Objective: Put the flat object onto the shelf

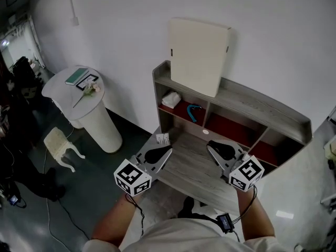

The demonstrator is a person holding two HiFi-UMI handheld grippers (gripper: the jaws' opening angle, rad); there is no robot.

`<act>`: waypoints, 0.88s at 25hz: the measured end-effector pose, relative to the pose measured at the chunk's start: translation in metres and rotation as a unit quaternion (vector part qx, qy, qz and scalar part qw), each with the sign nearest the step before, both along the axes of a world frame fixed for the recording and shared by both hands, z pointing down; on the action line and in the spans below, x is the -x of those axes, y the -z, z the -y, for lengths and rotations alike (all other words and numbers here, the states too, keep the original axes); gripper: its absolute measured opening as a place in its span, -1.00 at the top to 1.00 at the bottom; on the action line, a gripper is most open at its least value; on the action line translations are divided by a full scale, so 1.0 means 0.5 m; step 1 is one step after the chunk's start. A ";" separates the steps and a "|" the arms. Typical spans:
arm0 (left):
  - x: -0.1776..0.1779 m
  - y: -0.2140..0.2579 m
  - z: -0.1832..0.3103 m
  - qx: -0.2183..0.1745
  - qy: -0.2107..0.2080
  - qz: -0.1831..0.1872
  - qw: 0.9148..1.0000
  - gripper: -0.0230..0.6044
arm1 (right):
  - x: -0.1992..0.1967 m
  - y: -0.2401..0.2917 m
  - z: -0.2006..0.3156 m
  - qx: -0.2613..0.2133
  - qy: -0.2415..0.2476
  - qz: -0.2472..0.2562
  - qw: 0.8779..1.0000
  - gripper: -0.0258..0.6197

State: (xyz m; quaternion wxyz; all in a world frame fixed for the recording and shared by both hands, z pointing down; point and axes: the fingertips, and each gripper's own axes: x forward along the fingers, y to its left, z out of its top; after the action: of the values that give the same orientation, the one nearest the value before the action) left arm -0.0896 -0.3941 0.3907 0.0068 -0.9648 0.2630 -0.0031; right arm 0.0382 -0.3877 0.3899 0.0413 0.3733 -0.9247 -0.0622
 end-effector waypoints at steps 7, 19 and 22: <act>0.020 -0.010 -0.067 -0.010 -0.003 -0.015 1.000 0.88 | 0.050 -0.066 -0.076 0.021 0.000 0.006 1.000 0.85; 0.013 -0.061 -0.155 0.004 0.001 -0.027 1.000 0.88 | 0.050 -0.119 -0.174 0.046 0.007 0.021 0.999 0.86; -0.013 -0.069 -0.175 0.010 0.007 -0.029 1.000 0.88 | 0.024 -0.124 -0.192 0.048 0.009 0.025 0.999 0.86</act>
State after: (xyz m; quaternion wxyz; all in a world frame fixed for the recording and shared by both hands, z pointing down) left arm -0.0828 -0.3064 0.4252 -0.0106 -0.9626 0.2697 0.0218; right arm 0.0261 -0.2915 0.4520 0.0358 0.3638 -0.9307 -0.0090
